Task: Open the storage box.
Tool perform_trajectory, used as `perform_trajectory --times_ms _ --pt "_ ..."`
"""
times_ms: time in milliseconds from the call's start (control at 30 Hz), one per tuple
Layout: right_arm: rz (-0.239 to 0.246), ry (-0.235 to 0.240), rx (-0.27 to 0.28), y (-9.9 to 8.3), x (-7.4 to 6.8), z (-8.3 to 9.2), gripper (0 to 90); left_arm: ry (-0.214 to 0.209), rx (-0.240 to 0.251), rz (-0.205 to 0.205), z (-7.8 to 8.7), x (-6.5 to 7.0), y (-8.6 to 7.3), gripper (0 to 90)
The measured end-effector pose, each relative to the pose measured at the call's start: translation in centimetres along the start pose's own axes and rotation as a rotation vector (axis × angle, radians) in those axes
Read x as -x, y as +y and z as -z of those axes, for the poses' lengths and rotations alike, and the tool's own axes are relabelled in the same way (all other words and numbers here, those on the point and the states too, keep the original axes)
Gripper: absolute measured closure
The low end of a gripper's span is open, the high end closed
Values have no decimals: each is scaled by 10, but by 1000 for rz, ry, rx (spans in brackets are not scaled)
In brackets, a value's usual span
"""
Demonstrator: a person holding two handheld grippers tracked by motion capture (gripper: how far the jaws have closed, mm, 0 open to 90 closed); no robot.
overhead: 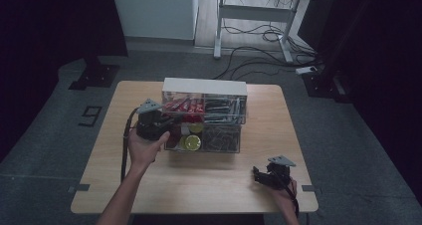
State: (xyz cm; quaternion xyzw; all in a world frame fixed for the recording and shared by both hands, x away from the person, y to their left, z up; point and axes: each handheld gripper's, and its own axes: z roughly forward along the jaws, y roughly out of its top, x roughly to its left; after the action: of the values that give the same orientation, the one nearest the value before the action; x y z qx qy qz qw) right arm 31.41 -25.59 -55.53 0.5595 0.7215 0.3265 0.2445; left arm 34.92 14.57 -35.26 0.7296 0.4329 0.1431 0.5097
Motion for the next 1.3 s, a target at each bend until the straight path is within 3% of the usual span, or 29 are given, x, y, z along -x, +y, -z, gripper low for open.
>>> perform_trajectory --times_ms 800,1300 --pt "1 -2 1 0 0 0 176 0 33 3 7 -2 24 900" --pt "0 -3 3 0 0 0 176 -2 34 18 4 -6 28 899"
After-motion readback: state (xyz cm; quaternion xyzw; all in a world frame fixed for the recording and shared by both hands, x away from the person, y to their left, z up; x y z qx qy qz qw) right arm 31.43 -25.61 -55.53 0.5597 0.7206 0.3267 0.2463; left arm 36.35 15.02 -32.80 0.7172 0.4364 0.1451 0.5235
